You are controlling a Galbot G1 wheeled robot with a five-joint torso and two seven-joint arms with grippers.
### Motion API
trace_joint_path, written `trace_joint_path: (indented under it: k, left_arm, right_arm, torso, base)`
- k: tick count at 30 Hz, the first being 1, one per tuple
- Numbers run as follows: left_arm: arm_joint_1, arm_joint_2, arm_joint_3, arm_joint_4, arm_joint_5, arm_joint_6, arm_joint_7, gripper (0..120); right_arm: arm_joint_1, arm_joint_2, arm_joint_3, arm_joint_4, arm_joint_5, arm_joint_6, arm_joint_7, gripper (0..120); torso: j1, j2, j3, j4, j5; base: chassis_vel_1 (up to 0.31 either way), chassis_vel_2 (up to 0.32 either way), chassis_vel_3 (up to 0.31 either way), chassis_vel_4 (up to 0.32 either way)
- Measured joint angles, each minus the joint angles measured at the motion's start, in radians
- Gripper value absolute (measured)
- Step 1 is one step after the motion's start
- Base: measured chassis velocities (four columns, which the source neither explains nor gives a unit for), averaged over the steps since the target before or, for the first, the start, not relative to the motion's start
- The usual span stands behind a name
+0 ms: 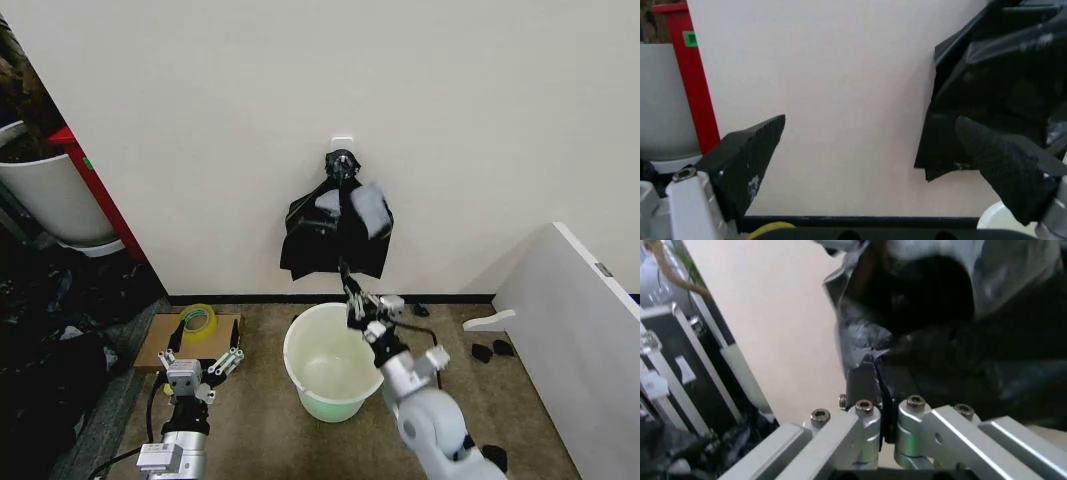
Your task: Place the garbage bag over the trash bin.
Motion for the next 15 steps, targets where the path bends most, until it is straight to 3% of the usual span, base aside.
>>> trace_joint_path:
  k: [15]
  left_arm:
    - [-0.012, 0.008, 0.009, 0.007, -0.011, -0.001, -0.002, 100]
  right_arm:
    - [-0.239, -0.072, -0.001, 0.06, -0.196, 0.114, -0.006, 0]
  torso:
    - [0.0, 0.0, 0.0, -0.0001, -0.0002]
  base:
    - [0.0, 0.0, 0.0, 0.0]
